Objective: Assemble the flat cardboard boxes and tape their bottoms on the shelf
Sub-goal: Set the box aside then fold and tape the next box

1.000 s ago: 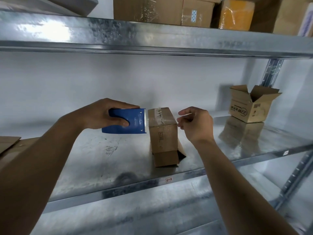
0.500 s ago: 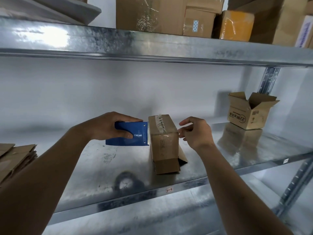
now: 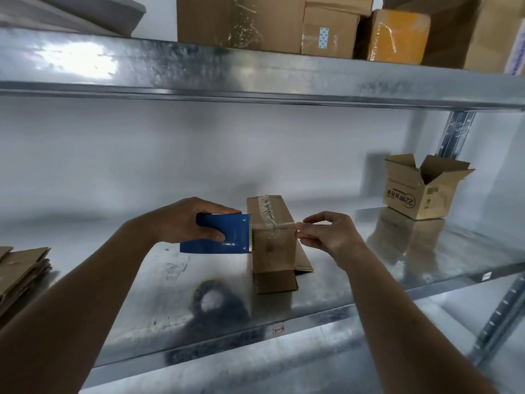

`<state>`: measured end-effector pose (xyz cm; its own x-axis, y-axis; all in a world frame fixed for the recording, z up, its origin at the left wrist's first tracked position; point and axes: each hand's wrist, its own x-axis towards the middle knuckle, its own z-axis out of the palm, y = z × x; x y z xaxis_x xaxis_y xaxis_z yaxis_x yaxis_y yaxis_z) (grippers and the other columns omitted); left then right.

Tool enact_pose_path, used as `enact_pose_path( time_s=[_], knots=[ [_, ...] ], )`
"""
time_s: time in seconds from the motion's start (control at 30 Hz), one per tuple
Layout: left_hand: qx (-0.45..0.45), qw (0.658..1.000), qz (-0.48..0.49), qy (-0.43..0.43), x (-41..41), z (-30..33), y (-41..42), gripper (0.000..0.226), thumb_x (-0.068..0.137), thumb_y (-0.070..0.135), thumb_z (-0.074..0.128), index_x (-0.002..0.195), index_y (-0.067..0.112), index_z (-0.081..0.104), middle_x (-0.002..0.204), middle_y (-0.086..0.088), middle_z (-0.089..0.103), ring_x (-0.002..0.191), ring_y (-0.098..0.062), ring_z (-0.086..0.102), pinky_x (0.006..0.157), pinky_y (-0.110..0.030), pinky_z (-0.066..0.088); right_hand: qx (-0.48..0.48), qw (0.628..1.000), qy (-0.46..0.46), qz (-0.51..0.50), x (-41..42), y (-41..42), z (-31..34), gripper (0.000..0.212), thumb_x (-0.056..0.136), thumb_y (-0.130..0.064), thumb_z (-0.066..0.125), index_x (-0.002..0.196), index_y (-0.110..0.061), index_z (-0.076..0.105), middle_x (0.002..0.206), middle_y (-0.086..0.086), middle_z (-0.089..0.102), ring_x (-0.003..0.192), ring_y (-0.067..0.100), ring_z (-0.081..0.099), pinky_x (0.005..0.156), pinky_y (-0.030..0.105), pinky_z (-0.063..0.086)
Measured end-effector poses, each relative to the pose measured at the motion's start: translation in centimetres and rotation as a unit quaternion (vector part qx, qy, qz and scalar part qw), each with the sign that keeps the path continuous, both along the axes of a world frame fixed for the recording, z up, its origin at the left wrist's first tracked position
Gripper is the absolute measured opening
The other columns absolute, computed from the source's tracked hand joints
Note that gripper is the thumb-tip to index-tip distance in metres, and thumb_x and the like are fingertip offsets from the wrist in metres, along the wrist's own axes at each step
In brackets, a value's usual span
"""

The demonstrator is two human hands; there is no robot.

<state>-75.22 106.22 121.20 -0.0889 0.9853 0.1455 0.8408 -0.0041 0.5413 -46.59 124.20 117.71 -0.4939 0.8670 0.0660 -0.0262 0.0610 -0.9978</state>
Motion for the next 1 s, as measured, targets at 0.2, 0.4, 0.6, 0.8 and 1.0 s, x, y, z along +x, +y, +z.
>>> enact_pose_path(
  time_s=[0.2,0.4,0.6,0.8,1.0],
  knots=[
    [-0.006,1.000,-0.007,0.004,-0.1,-0.3,0.7,0.057,0.087,0.035,0.081,0.140,0.045,0.060,0.126,0.026,0.069,0.113,-0.002,0.065,0.096,-0.034,0.057,0.027,0.996,-0.072,-0.040,-0.1,1.6,-1.4,0.031,0.070,-0.011,0.096,0.091,-0.003,0.075,0.076,0.014,0.078,0.072,0.025,0.078,0.077,0.035,0.064],
    [-0.003,1.000,0.007,-0.002,-0.9,-0.5,0.7,0.057,0.086,0.035,0.082,0.138,0.046,0.061,0.126,0.027,0.068,0.113,0.000,0.065,0.097,-0.034,0.057,0.116,0.976,-0.073,-0.169,-1.3,0.8,-5.3,0.006,0.094,-0.019,0.077,0.091,-0.018,0.072,0.086,0.001,0.078,0.065,0.008,0.075,0.073,0.034,0.065],
    [0.018,1.000,-0.002,-0.019,-1.1,-0.9,1.6,0.059,0.086,0.034,0.081,0.141,0.039,0.061,0.126,0.024,0.069,0.114,-0.003,0.065,0.097,-0.035,0.058,0.575,0.789,0.032,-0.213,-4.5,0.3,-3.0,0.022,0.104,-0.022,0.060,0.113,-0.013,0.078,0.112,0.002,0.075,0.099,0.012,0.069,0.088,0.023,0.056],
    [0.006,0.999,-0.015,-0.035,-0.9,-1.1,2.1,0.057,0.084,0.038,0.080,0.138,0.044,0.062,0.125,0.024,0.070,0.113,-0.004,0.065,0.093,-0.030,0.058,0.619,0.779,-0.053,-0.089,-6.3,2.6,-7.4,0.033,0.101,-0.010,0.064,0.133,-0.013,0.070,0.141,0.000,0.064,0.141,0.012,0.050,0.124,0.031,0.031],
    [0.002,0.999,-0.020,-0.026,0.0,-0.8,3.3,0.054,0.089,0.030,0.079,0.138,0.044,0.062,0.122,0.030,0.068,0.110,0.002,0.064,0.086,-0.023,0.058,0.525,0.846,-0.082,-0.040,-5.4,3.1,-8.0,0.047,0.099,-0.003,0.067,0.144,-0.019,0.062,0.154,-0.006,0.050,0.151,0.013,0.034,0.126,0.027,0.026]
  ],
)
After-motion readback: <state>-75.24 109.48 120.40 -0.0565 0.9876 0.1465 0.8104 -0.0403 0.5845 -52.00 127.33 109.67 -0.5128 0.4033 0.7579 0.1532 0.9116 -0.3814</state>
